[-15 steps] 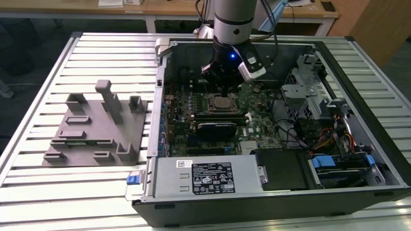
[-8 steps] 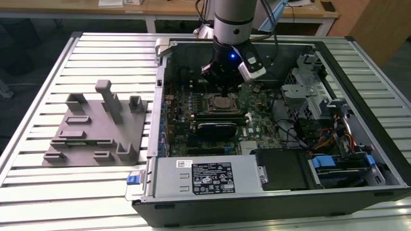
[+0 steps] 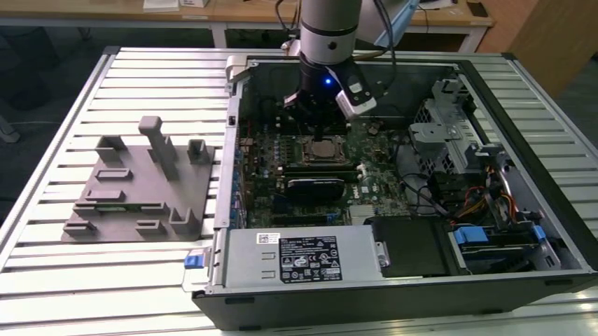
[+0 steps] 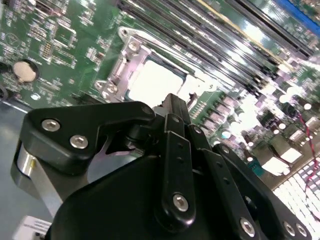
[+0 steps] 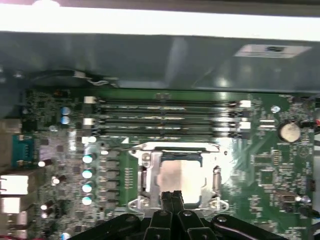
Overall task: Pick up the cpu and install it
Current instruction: 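Install the first cpu locking lever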
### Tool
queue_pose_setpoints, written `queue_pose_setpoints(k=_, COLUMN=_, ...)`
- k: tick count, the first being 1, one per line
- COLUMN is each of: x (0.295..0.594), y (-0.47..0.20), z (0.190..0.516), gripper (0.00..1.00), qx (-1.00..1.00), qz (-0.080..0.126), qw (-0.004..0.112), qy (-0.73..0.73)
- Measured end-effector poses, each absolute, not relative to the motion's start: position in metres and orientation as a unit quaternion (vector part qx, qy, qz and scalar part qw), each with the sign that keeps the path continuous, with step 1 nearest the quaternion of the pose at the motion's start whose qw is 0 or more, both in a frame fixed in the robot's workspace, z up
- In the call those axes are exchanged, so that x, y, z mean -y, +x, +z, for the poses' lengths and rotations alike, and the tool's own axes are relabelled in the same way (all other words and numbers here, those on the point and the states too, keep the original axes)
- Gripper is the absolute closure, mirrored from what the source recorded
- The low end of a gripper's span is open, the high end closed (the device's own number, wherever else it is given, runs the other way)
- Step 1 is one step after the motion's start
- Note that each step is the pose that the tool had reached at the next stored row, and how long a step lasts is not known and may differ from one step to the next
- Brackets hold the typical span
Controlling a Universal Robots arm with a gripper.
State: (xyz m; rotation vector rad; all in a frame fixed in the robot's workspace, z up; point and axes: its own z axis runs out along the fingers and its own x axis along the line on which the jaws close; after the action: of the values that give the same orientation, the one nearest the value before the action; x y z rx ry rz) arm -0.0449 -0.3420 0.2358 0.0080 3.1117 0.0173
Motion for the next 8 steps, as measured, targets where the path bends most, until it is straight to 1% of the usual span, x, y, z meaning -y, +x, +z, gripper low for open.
queue_pose_setpoints(k=8, x=0.342, y=-0.078, z=0.236, gripper=0.89, qx=-1.0, qz=0.006, qw=0.015, qy=0.003)
